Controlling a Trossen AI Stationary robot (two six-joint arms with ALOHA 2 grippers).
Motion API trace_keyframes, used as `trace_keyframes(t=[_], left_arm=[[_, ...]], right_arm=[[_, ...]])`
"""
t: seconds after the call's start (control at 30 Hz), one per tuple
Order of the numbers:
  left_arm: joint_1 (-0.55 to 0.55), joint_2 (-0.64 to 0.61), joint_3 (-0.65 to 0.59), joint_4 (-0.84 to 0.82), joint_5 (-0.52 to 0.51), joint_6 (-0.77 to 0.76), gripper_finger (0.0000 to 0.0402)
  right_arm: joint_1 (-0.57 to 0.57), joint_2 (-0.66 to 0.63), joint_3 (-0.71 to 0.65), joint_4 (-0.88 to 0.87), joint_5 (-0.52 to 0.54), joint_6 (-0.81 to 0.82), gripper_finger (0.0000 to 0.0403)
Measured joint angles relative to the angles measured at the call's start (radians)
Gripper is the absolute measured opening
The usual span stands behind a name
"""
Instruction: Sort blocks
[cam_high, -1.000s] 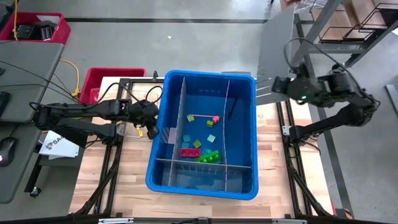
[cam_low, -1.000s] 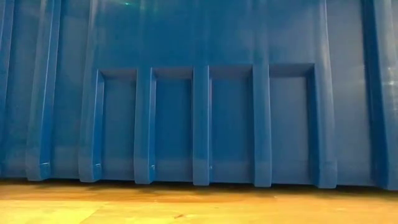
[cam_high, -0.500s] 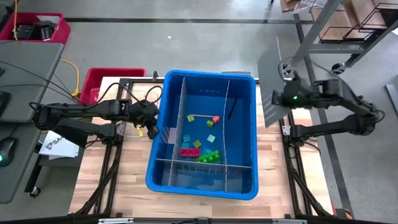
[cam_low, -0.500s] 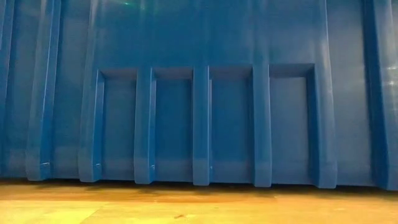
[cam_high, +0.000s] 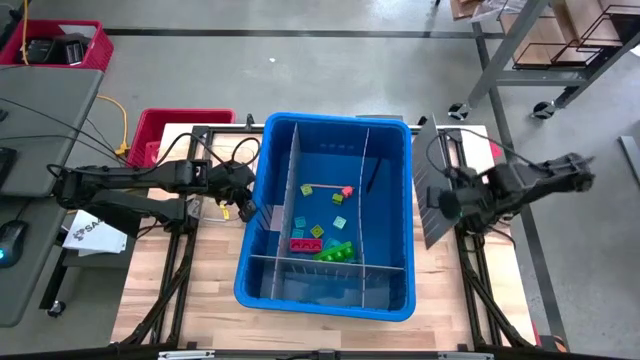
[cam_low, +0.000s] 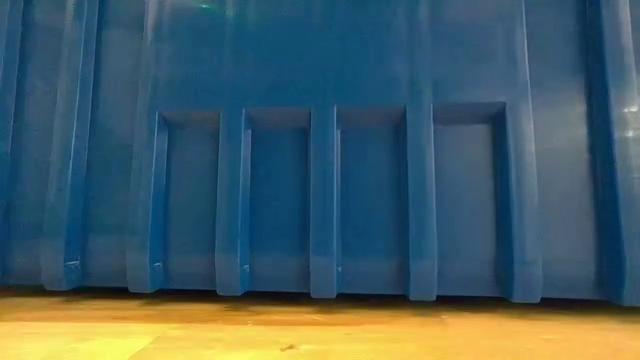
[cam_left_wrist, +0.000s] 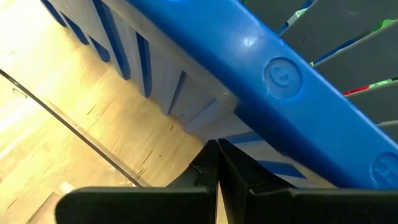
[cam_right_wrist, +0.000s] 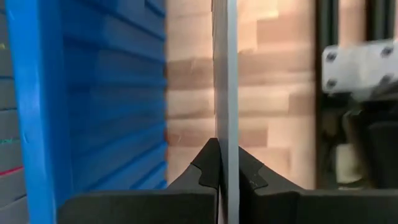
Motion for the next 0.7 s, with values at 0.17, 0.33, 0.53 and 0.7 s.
trace_keyframes(t=[0.17, 0.33, 0.53, 0.7], left_arm=[[0.000, 0.000, 0.000, 0.001, -0.004, 0.000, 0.0000], [0.000, 0.000, 0.000, 0.001, -0.004, 0.000, 0.0000], [0.000, 0.000, 0.000, 0.001, -0.004, 0.000, 0.0000], [0.000, 0.000, 0.000, 0.001, -0.003, 0.000, 0.0000]], right_arm=[[0.186, 0.079, -0.060, 0.088, -0.004, 0.173, 0.0000], [0.216, 0.183, -0.087, 0.237, 0.018, 0.182, 0.0000], [0.217, 0.205, -0.031, 0.248, 0.055, 0.137, 0.0017], [0.223, 0.205, 0.016, 0.252, 0.024, 0.048, 0.0090]])
